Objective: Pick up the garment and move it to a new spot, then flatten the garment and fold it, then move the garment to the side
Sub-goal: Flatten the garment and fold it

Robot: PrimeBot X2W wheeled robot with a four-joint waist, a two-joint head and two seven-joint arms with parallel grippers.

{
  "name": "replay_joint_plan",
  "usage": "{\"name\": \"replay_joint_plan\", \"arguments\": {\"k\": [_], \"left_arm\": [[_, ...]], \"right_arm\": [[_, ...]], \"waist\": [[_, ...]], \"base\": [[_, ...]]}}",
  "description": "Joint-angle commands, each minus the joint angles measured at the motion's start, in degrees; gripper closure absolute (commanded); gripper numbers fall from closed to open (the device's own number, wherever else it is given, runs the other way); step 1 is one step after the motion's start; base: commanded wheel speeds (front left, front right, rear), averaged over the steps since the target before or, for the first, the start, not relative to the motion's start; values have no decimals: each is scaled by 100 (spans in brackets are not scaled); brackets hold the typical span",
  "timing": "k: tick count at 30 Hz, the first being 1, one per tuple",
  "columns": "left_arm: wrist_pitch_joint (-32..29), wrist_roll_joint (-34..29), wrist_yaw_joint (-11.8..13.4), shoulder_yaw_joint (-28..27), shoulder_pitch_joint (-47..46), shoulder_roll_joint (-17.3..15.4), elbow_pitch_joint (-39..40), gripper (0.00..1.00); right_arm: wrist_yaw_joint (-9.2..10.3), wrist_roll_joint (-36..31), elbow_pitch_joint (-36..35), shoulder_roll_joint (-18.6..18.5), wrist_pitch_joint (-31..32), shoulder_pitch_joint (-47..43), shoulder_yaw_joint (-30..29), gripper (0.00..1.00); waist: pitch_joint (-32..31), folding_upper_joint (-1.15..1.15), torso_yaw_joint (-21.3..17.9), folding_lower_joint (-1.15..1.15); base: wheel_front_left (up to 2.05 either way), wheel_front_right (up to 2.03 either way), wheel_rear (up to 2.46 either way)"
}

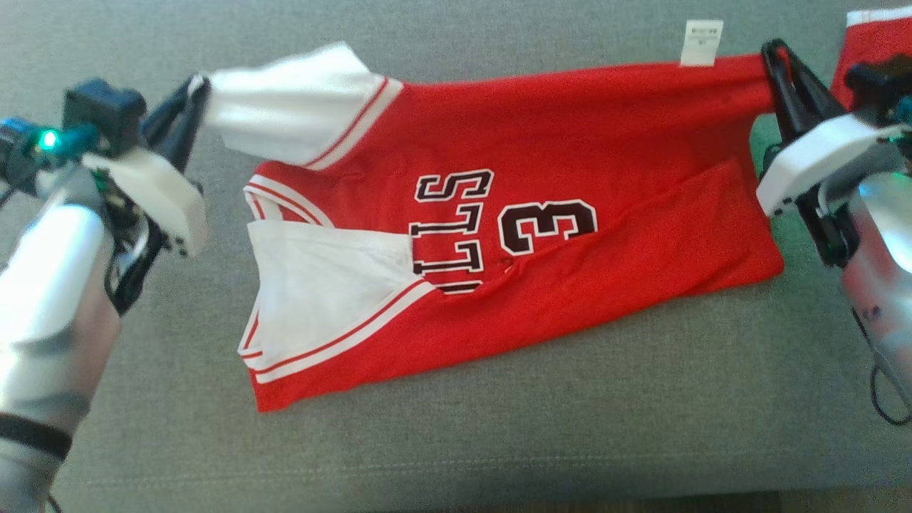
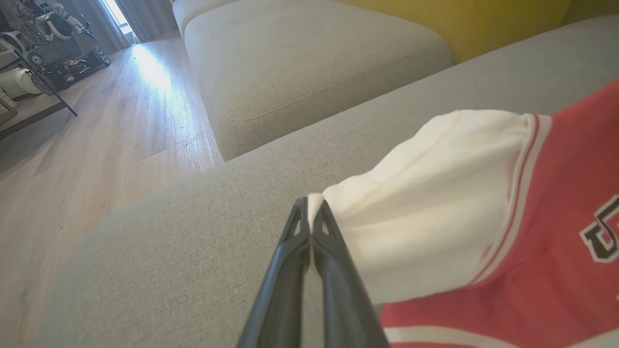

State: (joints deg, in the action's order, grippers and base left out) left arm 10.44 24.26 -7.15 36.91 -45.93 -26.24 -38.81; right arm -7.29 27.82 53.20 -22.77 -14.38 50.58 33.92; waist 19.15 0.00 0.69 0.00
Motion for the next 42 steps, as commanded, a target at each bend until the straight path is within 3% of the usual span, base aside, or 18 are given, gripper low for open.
{"name": "replay_joint_plan", "arguments": {"k": [1, 10, 21, 29, 30, 31, 32, 33, 39, 42], "left_arm": [[-29, -32, -17, -135, -44, -355, 217, 100], [-641, -12, -27, 302, 744, -979, 1382, 100], [-2085, 1005, -32, 726, 1785, -1937, 3236, 100], [-2465, 1275, 23, 847, 2112, -2179, 3868, 100], [-2473, 1283, 50, 857, 2147, -2180, 3890, 85], [-2466, 1290, 85, 861, 2187, -2180, 3902, 74], [-2452, 1297, 126, 863, 2233, -2179, 3905, 55], [-2422, 1308, 182, 854, 2281, -2168, 3907, 2], [-2200, 1491, 424, 722, 2487, -2091, 3974, 0], [-1875, 1518, 694, 488, 2490, -2013, 3968, 0]], "right_arm": [[-20, 89, -179, -156, -61, -125, 79, 100], [-20, 907, -690, -647, 618, -687, 805, 100], [-20, 1409, -981, -1138, 923, -964, 1252, 100], [-20, 1899, -1339, -1424, 1516, -1199, 1719, 100], [-20, 1981, -1373, -1461, 1603, -1219, 1748, 64], [-20, 2084, -1394, -1490, 1733, -1253, 1775, 0], [-20, 2152, -1413, -1524, 1853, -1272, 1800, 0], [-20, 2167, -1472, -1566, 1922, -1274, 1843, 0], [-20, 2235, -1657, -1790, 1944, -1270, 1743, 0], [-20, 2145, -1611, -1772, 1740, -1254, 1471, 0]], "waist": [[-116, 0, 74, 0], [-487, 0, 130, 0], [-663, 0, 172, 0], [-817, 0, 135, 0], [-841, 0, 116, 0], [-866, 0, 91, 0], [-891, 0, 67, 0], [-908, 0, 47, 0], [-1043, 0, -45, 0], [-1135, 0, -65, 0]], "base": [[0, 0, 0], [0, 0, 0], [0, 0, 0], [0, 0, 0], [0, 0, 0], [0, 0, 0], [0, 0, 0], [0, 0, 0], [0, 0, 0], [0, 0, 0]]}}
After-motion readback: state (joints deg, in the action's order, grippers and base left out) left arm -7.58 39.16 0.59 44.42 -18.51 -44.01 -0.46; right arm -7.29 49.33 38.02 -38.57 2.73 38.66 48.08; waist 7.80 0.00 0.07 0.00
